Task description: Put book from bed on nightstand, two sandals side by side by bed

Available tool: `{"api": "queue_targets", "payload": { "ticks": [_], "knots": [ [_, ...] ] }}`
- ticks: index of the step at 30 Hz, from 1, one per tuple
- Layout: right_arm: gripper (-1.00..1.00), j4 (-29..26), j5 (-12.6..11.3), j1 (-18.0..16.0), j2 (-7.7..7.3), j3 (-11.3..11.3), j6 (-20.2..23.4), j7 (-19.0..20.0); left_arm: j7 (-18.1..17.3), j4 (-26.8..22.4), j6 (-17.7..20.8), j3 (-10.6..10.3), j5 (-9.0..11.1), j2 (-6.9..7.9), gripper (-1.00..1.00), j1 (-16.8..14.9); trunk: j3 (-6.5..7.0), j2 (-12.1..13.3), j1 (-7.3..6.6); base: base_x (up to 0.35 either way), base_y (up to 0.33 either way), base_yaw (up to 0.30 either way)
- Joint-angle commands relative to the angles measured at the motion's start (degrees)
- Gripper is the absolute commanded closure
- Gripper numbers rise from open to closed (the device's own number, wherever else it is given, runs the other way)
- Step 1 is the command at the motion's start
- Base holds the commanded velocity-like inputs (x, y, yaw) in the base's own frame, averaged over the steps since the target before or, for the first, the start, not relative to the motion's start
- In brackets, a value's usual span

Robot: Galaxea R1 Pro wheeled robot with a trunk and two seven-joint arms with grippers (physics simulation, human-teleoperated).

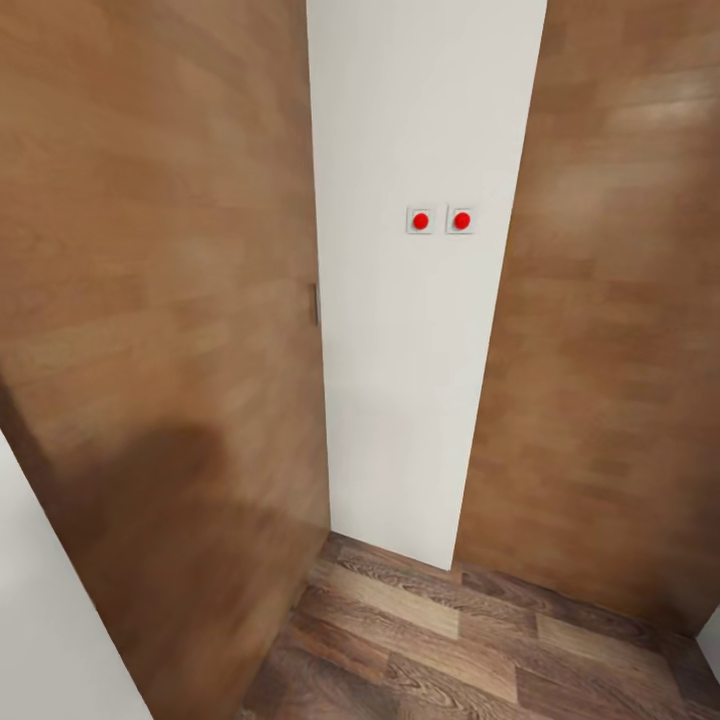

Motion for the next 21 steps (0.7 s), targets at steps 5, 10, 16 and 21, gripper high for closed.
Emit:
{"api": "queue_targets", "payload": {
  "ticks": [5, 10, 16, 21],
  "knots": [
    [-1.0, 0.0, 0.0, 0.0, 0.02, -0.1, -0.2, 0.0, 0.0, 0.0, -0.1, 0.0, 0.0, 0.0, -1.0, 0.0, -0.04, 0.0, 0.02, 0.255, 0.0, 0.0],
    [-1.0, 0.0, 0.0, 0.0, 0.02, -0.1, -0.2, 0.0, 0.0, 0.0, -0.1, 0.0, 0.0, 0.0, -1.0, 0.0, -0.04, 0.0, 0.02, 0.301, 0.0, 0.0],
    [-1.0, 0.0, 0.0, 0.0, 0.02, -0.1, -0.2, 0.0, 0.0, 0.0, -0.1, 0.0, 0.0, 0.0, -1.0, 0.0, -0.04, 0.0, 0.02, 0.106, 0.0, 0.0],
    [-1.0, 0.0, 0.0, 0.0, 0.02, -0.1, -0.2, 0.0, 0.0, 0.0, -0.1, 0.0, 0.0, 0.0, -1.0, 0.0, -0.04, 0.0, 0.02, 0.012, 0.0, -0.017]
  ]
}}
